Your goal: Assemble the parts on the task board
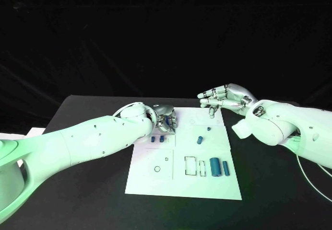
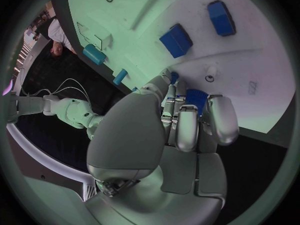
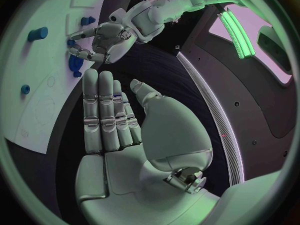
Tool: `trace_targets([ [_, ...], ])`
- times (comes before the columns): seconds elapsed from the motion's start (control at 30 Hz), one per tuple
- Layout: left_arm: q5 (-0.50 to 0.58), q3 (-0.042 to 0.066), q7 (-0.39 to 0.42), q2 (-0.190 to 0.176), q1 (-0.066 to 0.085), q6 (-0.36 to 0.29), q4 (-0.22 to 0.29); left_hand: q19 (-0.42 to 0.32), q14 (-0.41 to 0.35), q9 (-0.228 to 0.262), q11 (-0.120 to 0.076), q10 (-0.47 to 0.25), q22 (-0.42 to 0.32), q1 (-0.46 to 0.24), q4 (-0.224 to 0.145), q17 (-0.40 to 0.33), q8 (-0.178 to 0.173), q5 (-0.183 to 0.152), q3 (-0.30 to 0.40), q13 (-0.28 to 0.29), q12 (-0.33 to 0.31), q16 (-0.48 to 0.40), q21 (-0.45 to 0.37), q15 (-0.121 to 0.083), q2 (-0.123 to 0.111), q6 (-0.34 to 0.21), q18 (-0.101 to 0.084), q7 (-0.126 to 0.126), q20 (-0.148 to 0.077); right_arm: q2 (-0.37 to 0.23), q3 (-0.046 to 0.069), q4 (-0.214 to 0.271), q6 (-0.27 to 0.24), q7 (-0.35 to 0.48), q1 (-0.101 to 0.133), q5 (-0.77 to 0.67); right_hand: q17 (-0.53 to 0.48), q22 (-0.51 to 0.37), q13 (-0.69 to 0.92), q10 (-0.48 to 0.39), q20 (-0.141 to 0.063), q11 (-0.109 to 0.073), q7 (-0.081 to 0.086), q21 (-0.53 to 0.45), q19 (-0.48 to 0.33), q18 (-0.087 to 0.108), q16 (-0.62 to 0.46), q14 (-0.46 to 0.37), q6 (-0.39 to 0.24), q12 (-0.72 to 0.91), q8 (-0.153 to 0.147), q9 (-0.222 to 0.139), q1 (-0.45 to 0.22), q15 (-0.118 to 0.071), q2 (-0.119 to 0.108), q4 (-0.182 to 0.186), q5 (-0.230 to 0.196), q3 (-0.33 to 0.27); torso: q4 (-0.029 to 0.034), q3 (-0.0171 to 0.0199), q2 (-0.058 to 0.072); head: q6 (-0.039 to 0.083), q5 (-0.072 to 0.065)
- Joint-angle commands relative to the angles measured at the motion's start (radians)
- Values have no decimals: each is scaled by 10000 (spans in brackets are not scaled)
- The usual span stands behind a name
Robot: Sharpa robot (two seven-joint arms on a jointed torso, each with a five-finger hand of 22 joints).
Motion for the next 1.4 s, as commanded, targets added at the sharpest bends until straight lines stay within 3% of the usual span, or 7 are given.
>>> trace_targets([
  [0.03,-260,4,-94,48,-20,313,0,108,401,-22,-25,104,63,44,1,-29,17,30,101,-25,-33,32,69,-75,42,105,-172,9,-34,5,0,19,2,57,-7,7,-16,15,-18,97,-22,3,-4,40,52,70,44,10,53,-23,51,-12,77,-49,-4,-19,-61,69,10,7,-6,-18,-2],
  [0.53,-313,3,-208,104,-46,472,-43,133,414,-132,-149,615,313,126,-193,-98,33,31,694,-114,-174,61,306,-183,204,556,-211,-81,-125,3,0,33,22,62,-7,59,-19,15,-28,98,-22,5,0,39,50,69,42,3,51,-23,51,-13,84,-48,0,-21,-66,78,13,2,-13,-29,-28],
  [0.77,-251,17,-186,78,-49,92,-47,131,413,-199,-172,891,428,181,-442,-136,-22,32,1255,-130,-376,84,399,-201,347,813,-231,-37,-164,4,0,34,25,68,-7,78,-20,15,-32,98,-22,7,1,39,49,69,41,2,50,-23,51,-14,82,-47,2,-18,-65,81,16,2,-15,-34,-24],
  [0.97,115,96,-27,-80,-50,-398,138,118,408,-255,-141,1006,472,101,-598,-168,-109,34,1573,-149,-570,96,421,-175,331,902,-234,6,-142,7,0,30,29,77,-7,78,-21,15,-32,98,-22,7,1,39,49,69,41,1,50,-23,51,-14,82,-46,3,-17,-65,81,15,6,-16,-7,-23],
  [1.13,643,245,61,-330,-48,-613,475,113,407,-288,-130,1067,494,4,-680,-180,-168,29,1722,-155,-686,109,430,-167,282,942,-233,20,-133,11,0,20,30,84,-8,60,-21,15,-32,98,-22,7,1,39,49,69,41,1,50,-23,51,-14,82,-46,3,-17,-65,81,18,6,-24,8,-28],
  [1.27,995,384,40,-643,-40,-578,825,107,405,-321,-109,1061,507,-98,-704,-193,-231,26,1815,-174,-797,114,433,-146,256,928,-234,42,-119,11,0,15,39,86,-8,52,-21,15,-32,98,-22,7,1,39,49,69,41,1,50,-23,51,-14,82,-46,3,-17,-65,81,37,11,-31,12,-36],
  [1.4,1169,442,-110,-976,-18,-248,1108,109,402,-333,-103,1082,526,-163,-715,-202,-254,24,1842,-177,-842,117,449,-141,225,938,-238,40,-112,4,0,12,41,85,-8,48,-21,15,-32,98,-22,7,1,39,49,69,41,1,50,-23,51,-14,82,-46,3,-17,-65,81,51,21,-38,14,-31],
])
